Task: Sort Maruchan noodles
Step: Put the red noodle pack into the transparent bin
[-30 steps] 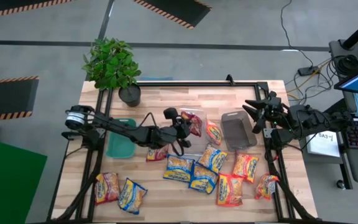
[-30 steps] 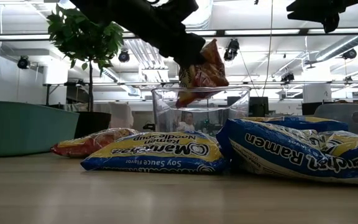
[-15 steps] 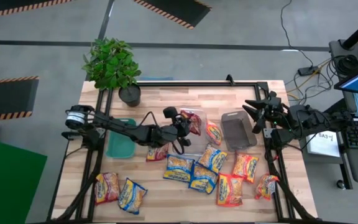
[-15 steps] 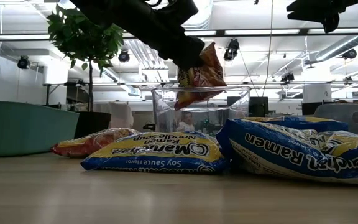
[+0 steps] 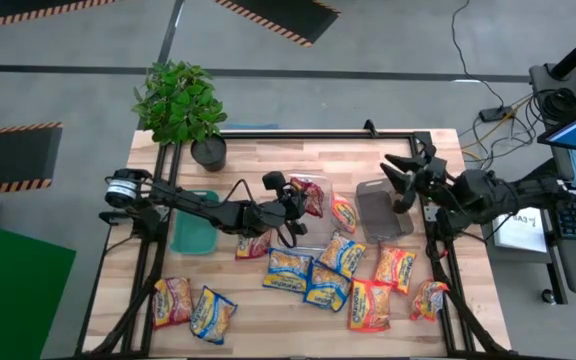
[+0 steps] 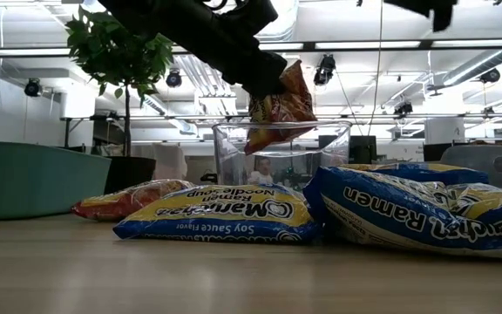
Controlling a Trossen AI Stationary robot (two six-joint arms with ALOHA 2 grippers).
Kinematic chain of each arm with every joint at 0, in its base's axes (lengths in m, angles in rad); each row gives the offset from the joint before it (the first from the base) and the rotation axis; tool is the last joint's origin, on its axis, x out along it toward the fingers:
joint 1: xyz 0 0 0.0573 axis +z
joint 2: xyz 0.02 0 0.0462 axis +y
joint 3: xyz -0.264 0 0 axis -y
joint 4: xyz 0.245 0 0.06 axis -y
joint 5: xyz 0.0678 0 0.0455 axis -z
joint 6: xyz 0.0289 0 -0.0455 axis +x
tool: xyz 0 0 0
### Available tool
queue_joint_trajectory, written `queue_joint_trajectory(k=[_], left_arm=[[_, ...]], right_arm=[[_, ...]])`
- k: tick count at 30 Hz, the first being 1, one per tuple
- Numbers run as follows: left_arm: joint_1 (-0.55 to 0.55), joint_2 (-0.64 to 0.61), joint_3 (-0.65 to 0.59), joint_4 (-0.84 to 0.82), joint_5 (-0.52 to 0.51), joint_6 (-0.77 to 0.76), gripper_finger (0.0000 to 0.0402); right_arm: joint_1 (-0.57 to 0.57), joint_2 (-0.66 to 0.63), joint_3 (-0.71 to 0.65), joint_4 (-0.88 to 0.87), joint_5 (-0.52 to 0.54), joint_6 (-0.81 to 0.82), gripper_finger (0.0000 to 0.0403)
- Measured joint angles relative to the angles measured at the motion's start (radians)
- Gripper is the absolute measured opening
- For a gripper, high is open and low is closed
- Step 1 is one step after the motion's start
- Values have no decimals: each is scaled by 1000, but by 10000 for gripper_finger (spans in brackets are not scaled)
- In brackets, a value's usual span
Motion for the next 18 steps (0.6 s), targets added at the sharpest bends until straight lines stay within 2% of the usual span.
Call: queue_joint_trajectory(k=[4,6,9,12,18], left_arm=[[0,0,0,0,0,0,8],[0,0,0,0,0,0,8],[0,0,0,0,0,0,8],[0,0,0,-9,0,1,8],[0,0,-1,-109,0,26,8]], right_arm=[[-13,76,38,170,136,-173,121],[-26,100,76,169,207,-240,120],[-28,118,120,89,227,-288,120],[-13,108,164,-70,225,-201,118],[-4,92,160,-494,186,114,101]])
